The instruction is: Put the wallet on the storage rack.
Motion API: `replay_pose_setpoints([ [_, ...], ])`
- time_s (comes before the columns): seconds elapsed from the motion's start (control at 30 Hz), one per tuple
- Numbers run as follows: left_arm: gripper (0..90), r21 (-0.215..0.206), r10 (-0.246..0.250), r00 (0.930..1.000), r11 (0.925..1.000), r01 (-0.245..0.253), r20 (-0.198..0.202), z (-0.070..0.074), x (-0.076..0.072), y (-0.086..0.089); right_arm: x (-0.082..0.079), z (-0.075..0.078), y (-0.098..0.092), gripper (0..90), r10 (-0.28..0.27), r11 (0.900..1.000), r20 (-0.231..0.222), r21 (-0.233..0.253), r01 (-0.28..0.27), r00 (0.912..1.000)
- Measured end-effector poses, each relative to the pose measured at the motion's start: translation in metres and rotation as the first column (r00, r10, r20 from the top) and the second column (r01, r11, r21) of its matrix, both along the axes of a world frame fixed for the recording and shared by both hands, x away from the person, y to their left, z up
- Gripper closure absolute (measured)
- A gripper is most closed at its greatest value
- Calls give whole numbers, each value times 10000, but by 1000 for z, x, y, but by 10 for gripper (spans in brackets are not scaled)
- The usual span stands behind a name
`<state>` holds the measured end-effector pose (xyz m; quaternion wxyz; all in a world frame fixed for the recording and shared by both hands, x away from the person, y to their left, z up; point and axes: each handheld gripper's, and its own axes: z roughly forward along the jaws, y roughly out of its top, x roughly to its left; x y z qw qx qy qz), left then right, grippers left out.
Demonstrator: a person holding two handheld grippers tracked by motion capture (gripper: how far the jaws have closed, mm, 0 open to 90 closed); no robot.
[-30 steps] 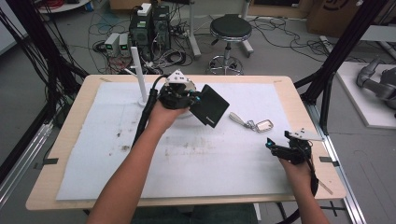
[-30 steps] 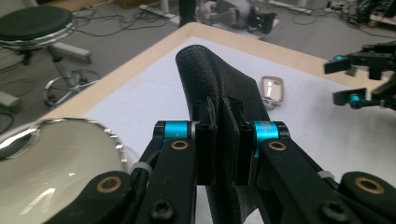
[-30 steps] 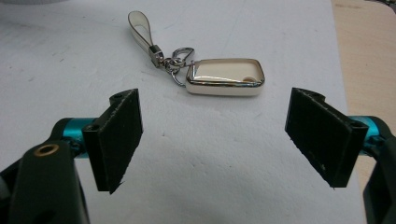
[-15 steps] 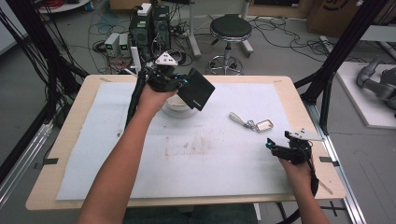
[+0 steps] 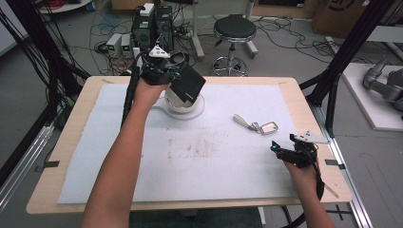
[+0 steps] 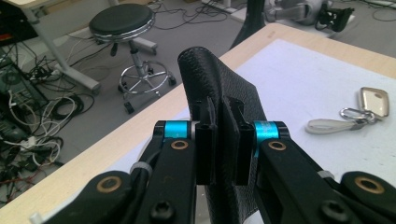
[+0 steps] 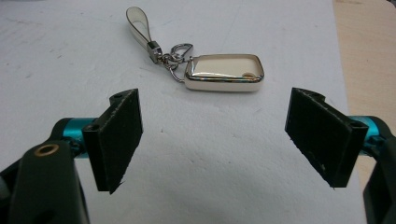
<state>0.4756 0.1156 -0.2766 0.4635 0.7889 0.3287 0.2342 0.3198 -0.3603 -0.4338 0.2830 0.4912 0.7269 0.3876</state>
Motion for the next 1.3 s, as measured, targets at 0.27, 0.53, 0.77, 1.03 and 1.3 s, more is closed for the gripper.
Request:
replay_pose_setpoints([
  [0.27,834,195,352,9994,9992,-351,-56,-6,7,6,0,-1,1,193,13,10000,-54,-27,-13,10000],
  [0.53,833,409,521,9984,9978,-512,-216,-18,12,9,0,-1,1,192,18,10000,-73,-14,-18,10000],
  [0.77,832,624,793,9964,9950,-774,-289,-27,14,15,0,-1,1,192,65,9999,-48,-78,-65,10000],
  [1.03,831,1211,1000,9947,9879,-966,-225,-34,13,15,1,-2,2,192,94,9999,-54,-102,-95,9999],
  [1.3,829,1349,974,9949,9865,-932,-244,-43,13,10,0,-1,3,193,85,9999,-85,-89,-86,9999],
])
